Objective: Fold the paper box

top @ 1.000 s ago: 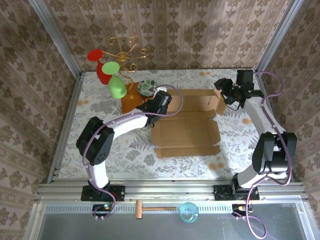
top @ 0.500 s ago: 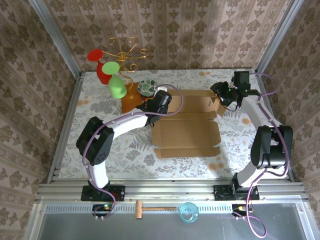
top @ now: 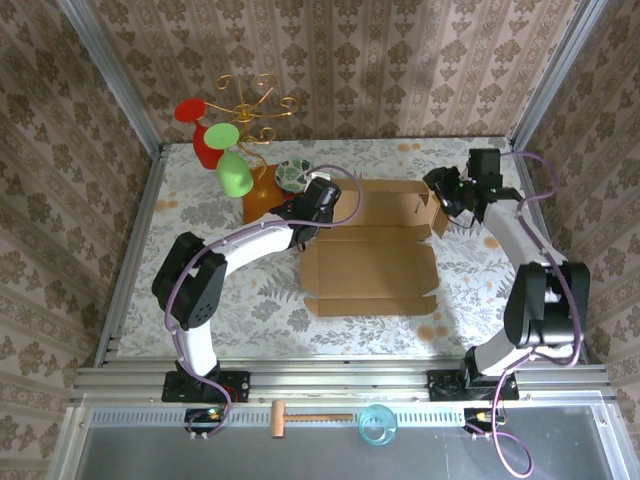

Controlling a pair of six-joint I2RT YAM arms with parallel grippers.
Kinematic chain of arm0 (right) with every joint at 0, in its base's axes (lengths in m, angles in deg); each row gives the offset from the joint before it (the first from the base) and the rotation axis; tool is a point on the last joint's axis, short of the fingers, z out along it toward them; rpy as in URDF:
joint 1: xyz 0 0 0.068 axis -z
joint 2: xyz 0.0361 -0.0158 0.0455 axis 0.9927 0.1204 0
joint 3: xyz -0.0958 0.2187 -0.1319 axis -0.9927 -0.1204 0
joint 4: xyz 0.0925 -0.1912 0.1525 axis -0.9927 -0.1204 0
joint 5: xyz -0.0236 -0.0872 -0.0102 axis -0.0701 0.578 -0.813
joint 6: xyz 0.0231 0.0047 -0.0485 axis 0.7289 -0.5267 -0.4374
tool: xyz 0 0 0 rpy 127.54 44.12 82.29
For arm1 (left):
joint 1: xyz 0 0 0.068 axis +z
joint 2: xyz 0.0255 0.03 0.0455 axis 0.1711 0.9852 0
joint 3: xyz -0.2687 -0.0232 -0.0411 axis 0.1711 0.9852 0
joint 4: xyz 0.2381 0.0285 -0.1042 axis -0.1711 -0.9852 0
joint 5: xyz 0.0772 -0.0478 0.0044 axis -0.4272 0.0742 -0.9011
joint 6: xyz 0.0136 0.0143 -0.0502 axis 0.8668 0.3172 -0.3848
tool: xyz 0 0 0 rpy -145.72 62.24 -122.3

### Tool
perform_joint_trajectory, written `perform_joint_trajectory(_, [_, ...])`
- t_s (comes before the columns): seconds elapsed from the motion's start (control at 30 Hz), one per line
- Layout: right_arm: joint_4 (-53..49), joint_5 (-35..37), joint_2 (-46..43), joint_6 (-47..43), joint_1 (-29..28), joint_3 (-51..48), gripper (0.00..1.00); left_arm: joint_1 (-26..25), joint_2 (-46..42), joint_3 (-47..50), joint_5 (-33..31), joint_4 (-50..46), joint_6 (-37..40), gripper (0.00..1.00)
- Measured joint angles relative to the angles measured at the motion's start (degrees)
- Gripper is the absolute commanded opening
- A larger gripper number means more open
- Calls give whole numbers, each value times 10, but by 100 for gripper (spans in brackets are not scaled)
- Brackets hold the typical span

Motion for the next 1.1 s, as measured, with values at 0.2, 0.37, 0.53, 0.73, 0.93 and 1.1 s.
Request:
perform_joint_trajectory(0.2, [12,52,-129,0,16,-116,50,5,0,-5,8,-14,-2,0])
perform_joint_trajectory(0.37, [42,56,-115,-1,1,-202,52,5,0,-5,10,-17,-3,0])
perform_joint_trajectory(0.53, [71,55,-31,-6,-16,-219,55,5,0,-5,10,-17,-3,0])
perform_joint_trajectory(0.73, [122,62,3,-23,-20,-220,55,5,0,-6,11,-19,-3,0])
perform_joint_trajectory(0.93, [143,72,53,-38,-20,-214,55,5,6,-14,12,-23,-3,0])
perform_joint_trajectory(1.1, [157,73,76,-46,-20,-211,52,5,7,-15,12,-25,-3,0])
